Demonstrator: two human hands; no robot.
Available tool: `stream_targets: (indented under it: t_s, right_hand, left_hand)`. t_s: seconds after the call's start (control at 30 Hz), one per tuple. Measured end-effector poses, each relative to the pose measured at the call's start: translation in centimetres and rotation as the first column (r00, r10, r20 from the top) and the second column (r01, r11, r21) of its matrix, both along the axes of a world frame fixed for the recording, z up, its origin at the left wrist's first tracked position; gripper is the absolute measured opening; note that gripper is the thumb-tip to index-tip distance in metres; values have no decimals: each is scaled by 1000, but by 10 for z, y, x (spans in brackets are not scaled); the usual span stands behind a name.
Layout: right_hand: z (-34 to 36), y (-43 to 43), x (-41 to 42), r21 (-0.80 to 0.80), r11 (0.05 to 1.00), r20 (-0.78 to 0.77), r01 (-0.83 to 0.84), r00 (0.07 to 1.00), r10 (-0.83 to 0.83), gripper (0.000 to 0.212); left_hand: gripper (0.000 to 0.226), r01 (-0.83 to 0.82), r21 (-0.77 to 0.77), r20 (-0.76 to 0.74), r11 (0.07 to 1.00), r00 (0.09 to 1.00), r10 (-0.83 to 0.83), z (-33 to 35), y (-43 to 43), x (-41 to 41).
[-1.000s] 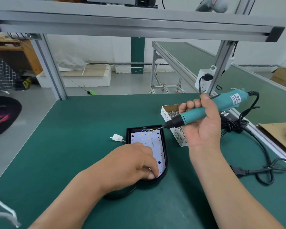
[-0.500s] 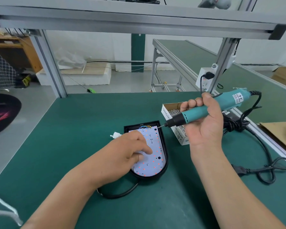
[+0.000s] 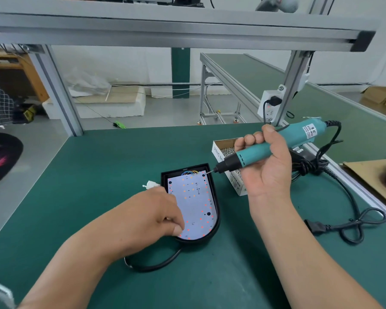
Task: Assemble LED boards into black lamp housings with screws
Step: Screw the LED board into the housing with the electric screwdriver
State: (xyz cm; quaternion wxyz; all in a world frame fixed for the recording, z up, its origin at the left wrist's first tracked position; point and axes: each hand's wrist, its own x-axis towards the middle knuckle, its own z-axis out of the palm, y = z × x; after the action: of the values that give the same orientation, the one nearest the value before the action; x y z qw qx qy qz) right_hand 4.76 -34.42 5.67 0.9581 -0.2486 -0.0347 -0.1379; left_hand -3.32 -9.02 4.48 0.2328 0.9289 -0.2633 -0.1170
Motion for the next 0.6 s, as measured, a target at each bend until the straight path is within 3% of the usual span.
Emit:
stream_targets:
  t_s: [0.07, 0.13, 0.23, 0.43, 0.6]
  right_hand:
    - [0, 0, -1, 9, 1000, -4, -2, 1000, 2, 7]
    - [1, 0, -1, 16, 1000, -7, -2, 1000, 2, 8]
    - [1, -1, -1, 17, 1000, -9, 3, 1000, -3, 7]
    - [1, -2, -2, 9, 1000, -12, 3, 1000, -3, 7]
    - [1, -4, -1, 20, 1000, -7, 7, 1000, -7, 7]
  left_hand:
    - [2, -22, -42, -90, 999, 996, 18, 2, 5, -4]
    - [15, -24, -19, -125, 1000, 992, 21, 2, 7, -8]
    - [26, -23, 81, -87, 996, 996, 30, 1, 3, -10]
    - [19, -53, 190, -8, 980, 998, 55, 6, -6, -14]
    - [23, 9, 175, 48, 985, 999, -18, 8, -8, -14]
